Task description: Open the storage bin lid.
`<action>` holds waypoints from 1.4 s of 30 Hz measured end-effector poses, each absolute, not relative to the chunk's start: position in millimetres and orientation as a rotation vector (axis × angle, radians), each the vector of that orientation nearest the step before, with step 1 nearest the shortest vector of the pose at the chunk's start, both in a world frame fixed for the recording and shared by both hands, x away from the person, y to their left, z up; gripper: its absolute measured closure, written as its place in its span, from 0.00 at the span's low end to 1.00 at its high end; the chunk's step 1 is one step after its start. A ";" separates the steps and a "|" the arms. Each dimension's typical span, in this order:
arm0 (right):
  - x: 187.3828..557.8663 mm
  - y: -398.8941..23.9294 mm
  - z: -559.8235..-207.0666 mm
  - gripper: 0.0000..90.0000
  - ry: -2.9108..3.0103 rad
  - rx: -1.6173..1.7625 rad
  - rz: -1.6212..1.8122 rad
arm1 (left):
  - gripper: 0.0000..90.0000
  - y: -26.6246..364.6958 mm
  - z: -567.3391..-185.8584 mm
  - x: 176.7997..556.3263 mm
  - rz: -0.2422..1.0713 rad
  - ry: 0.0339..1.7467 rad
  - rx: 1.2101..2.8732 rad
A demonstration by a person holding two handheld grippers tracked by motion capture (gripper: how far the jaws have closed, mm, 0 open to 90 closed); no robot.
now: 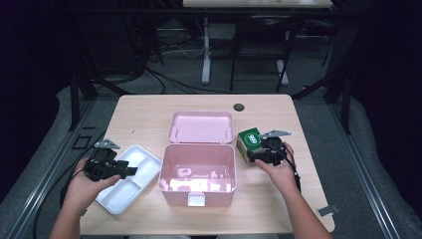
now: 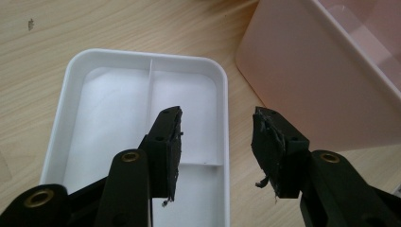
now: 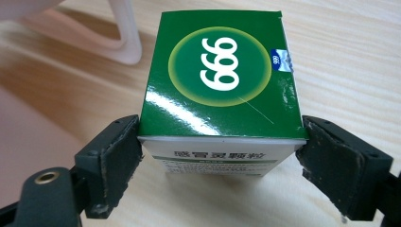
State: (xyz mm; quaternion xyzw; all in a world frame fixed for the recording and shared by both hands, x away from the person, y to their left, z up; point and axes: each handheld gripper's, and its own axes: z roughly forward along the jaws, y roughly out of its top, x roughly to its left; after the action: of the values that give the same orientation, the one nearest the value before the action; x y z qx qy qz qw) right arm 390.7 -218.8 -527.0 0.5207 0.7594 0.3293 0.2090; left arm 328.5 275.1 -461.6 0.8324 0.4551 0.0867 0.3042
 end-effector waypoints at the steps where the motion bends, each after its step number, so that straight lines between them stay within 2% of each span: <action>1: 388.2 -220.3 -526.6 0.16 2.122 1.446 0.920 | 0.59 275.1 -461.6 328.5 0.229 1.206 2.205; 17: 335.8 -247.4 -523.9 0.16 2.190 1.417 0.930 | 0.59 275.1 -461.5 328.6 0.232 1.206 2.203; 29: 310.1 -258.6 -524.9 0.16 2.193 1.396 0.934 | 0.59 275.0 -460.9 327.8 0.237 1.201 2.202; 42: 305.7 -259.6 -521.4 0.15 2.216 1.384 0.924 | 0.59 274.7 -461.9 328.4 0.233 1.200 2.210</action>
State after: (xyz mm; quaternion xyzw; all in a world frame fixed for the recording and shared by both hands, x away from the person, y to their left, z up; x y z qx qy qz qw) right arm 305.7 -259.6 -521.4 0.4908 0.7860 0.3277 0.1843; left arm 328.4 274.7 -461.9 0.8338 0.4527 0.0881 0.3033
